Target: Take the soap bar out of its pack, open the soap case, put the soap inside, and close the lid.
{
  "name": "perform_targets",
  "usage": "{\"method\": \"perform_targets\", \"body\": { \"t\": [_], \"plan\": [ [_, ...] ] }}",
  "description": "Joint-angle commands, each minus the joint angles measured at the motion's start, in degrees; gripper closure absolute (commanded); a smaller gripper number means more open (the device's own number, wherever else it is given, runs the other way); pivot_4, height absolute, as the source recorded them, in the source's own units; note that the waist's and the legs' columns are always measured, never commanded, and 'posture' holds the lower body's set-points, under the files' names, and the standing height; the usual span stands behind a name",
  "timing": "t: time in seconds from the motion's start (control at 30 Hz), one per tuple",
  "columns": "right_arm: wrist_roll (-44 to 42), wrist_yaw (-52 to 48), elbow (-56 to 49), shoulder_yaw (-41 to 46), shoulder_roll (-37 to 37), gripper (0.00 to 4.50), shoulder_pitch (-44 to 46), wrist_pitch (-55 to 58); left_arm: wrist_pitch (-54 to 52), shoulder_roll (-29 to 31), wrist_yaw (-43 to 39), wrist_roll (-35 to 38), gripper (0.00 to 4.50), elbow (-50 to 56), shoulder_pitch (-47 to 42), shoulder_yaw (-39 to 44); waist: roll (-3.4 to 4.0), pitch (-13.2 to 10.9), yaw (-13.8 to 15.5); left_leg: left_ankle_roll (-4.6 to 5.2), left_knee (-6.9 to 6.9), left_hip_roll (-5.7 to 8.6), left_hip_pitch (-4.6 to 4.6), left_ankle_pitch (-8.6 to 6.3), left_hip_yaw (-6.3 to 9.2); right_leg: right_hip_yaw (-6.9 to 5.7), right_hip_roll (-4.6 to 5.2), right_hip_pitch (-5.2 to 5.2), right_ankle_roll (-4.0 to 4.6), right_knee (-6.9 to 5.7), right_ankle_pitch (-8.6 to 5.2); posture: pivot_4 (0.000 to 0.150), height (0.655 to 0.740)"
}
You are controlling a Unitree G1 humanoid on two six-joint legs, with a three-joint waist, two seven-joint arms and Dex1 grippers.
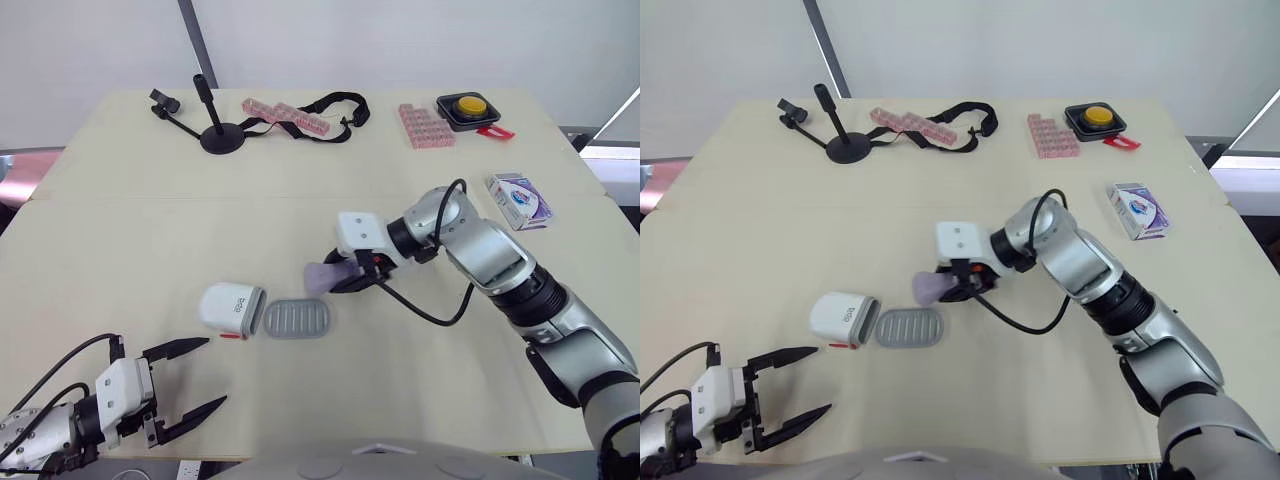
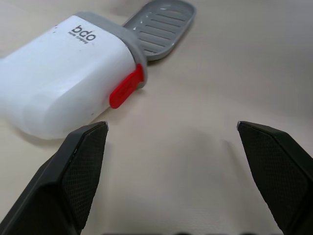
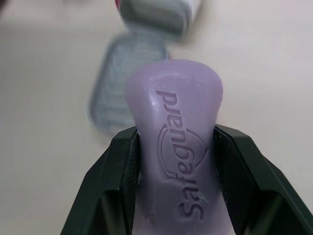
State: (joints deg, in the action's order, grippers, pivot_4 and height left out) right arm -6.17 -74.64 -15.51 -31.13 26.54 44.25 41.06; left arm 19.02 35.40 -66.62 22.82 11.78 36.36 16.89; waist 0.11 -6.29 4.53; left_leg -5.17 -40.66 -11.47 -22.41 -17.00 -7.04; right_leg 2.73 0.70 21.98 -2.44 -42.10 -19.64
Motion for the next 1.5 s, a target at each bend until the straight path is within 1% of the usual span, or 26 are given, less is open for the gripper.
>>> {"method": "perform_targets", "body": {
  "t": [0.03, 0.2, 0.43, 0.63, 0.73, 1.0, 1.37, 1.43, 1.5],
  "plan": [
    [-1.22, 3.06, -4.91, -1.07, -0.96, 2.74, 0.85, 6.36, -0.02, 0.41, 0.83, 0.49, 0.00, 0.57, -0.75, -0.03, -0.09, 0.05, 0.10, 0.00, 0.00, 0.00, 0.00, 0.00, 0.00, 0.00, 0.02, 0.00, 0.00, 0.00, 0.00, 0.150, 0.7143],
    [-0.77, 7.14, -4.40, -4.87, -3.76, 2.74, 2.47, 12.01, -2.39, 1.31, 0.93, 1.44, 0.00, 1.80, -2.89, -0.46, -0.09, 0.06, -0.15, -0.06, -0.02, 0.04, -0.02, 0.07, -0.05, 0.03, 0.08, 0.10, 0.00, 0.09, 0.00, 0.150, 0.7143],
    [-1.24, 10.12, -3.52, -9.57, -6.51, 2.74, 4.83, 16.28, -6.34, 2.11, 2.13, 2.01, 0.00, 4.20, -4.92, -0.21, -0.09, 0.05, -0.10, -0.15, 0.00, 0.03, -0.01, 0.12, -0.06, 0.00, 0.01, 0.19, 0.03, -0.15, 0.01, 0.150, 0.7143],
    [-2.95, 12.03, -4.19, -12.40, -9.39, 2.74, 5.74, 19.92, -8.42, 2.39, 2.47, 2.25, 0.00, 4.73, -6.48, -0.21, -0.09, 0.05, -0.12, -0.17, 0.00, 0.03, -0.02, 0.13, -0.06, -0.02, 0.00, 0.25, 0.03, -0.25, 0.01, 0.150, 0.7143],
    [-4.06, 12.79, -4.50, -13.51, -9.66, 2.74, 5.86, 21.75, -8.82, 2.37, 2.58, 2.07, 0.00, 4.83, -6.95, -0.38, -0.09, 0.05, -0.08, -0.18, 0.00, 0.03, -0.01, 0.13, -0.06, -0.04, 0.00, 0.26, 0.03, -0.26, 0.01, 0.150, 0.7143],
    [-4.20, 15.58, -3.57, -16.45, -10.16, 2.74, 6.81, 21.92, -9.90, 2.39, 3.08, 2.07, 0.00, 6.06, -7.15, -0.41, -0.09, 0.06, -0.07, -0.21, 0.00, 0.03, -0.01, 0.15, -0.06, -0.06, 0.01, 0.26, 0.04, -0.26, 0.01, 0.150, 0.7143],
    [-4.44, 17.17, -1.13, -16.75, -10.68, 2.74, 7.84, 20.64, -11.02, 2.47, 3.63, 2.04, 0.00, 7.59, -6.73, -0.18, -0.10, 0.06, -0.06, -0.22, 0.00, 0.03, -0.01, 0.16, -0.06, -0.08, 0.01, 0.26, 0.04, -0.26, 0.01, 0.150, 0.7143],
    [-4.57, 17.19, -0.93, -16.74, -10.60, 1.72, 7.90, 20.61, -11.21, 2.56, 3.72, 2.16, 0.00, 7.68, -6.88, -0.01, -0.10, 0.06, -0.05, -0.23, 0.00, 0.03, -0.02, 0.16, -0.06, -0.08, 0.01, 0.26, 0.04, -0.27, 0.01, 0.150, 0.7143],
    [-4.89, 17.15, -1.09, -16.39, -10.48, 1.14, 8.14, 20.53, -11.39, 2.69, 3.68, 2.37, 0.00, 7.81, -6.90, 0.16, -0.10, 0.06, -0.06, -0.22, 0.00, 0.03, -0.01, 0.16, -0.06, -0.08, 0.01, 0.26, 0.04, -0.31, 0.01, 0.150, 0.7143]
  ]
}}
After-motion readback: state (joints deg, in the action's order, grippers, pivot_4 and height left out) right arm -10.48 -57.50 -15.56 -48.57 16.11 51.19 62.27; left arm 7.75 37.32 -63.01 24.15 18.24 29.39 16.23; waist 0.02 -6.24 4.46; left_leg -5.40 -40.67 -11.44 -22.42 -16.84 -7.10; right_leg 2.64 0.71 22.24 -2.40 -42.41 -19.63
